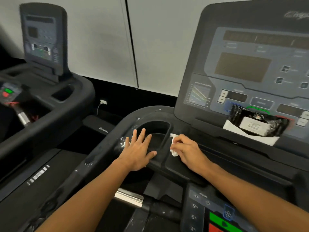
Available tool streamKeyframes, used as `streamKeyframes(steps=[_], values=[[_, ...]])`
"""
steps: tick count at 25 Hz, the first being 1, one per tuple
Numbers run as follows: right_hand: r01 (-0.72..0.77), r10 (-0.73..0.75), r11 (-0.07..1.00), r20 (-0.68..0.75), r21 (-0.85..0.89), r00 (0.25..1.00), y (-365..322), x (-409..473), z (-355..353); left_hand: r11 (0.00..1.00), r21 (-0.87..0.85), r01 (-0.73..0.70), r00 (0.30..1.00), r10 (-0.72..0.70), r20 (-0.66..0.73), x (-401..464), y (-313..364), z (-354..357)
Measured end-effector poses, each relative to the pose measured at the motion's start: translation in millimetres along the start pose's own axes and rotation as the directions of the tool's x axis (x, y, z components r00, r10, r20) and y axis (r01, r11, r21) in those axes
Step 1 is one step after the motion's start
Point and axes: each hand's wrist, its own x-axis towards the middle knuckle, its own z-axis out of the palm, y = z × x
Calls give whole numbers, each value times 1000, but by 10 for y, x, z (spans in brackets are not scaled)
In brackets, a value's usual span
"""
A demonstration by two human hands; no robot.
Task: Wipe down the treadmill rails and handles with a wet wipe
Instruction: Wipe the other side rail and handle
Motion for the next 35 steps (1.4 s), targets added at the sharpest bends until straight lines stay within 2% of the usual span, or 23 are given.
streamKeyframes(steps=[2, 4, 6, 10, 13, 15, 17, 21, 25, 31, 33, 35], values=[[-45, 38, 994, 72, 101, 997, -135, 122, 121, 996, 4, 88, 996, -88, -7, -23, -192, -16], [119, -121, 993, 103, 25, 987, -349, 180, 259, 990, 3, 141, 990, -141, -1, -53, -379, -24], [190, -184, 979, 80, -69, 980, -432, 166, 377, 987, -2, 160, 987, -160, 11, -75, -557, -53], [-90, 105, 967, 55, -237, 993, -229, 228, 324, 988, -16, 157, 986, -156, 58, -94, -853, -114], [-220, 293, 817, 56, -534, 954, -66, 533, 212, 990, -35, 138, 988, -135, 80, -50, -1002, -148], [-292, 393, 753, 47, -590, 918, -119, 707, 165, 992, -57, 113, 990, -108, 92, 29, -1085, -209], [-291, 431, 735, 91, -612, 898, -253, 686, 217, 994, -79, 79, 991, -70, 113, 72, -1175, -264], [-329, 420, 768, 43, -550, 907, -705, 141, 513, 984, -179, 24, 985, 8, 175, -74, -1463, -266], [-457, 643, 659, 132, -598, 755, -1005, 60, 710, 971, -237, 22, 986, 18, 165, -211, -1652, -222], [-640, 761, 605, 106, -474, 640, -556, 843, 512, 975, -222, 17, 989, 17, 149, -176, -1652, -214], [-676, 770, 610, 109, -414, 628, -340, 1108, 452, 977, -212, 20, 987, 15, 163, -176, -1651, -203], [-673, 749, 641, 110, -369, 654, -198, 1382, 486, 980, -200, 22, 985, 13, 172, -158, -1647, -190]])
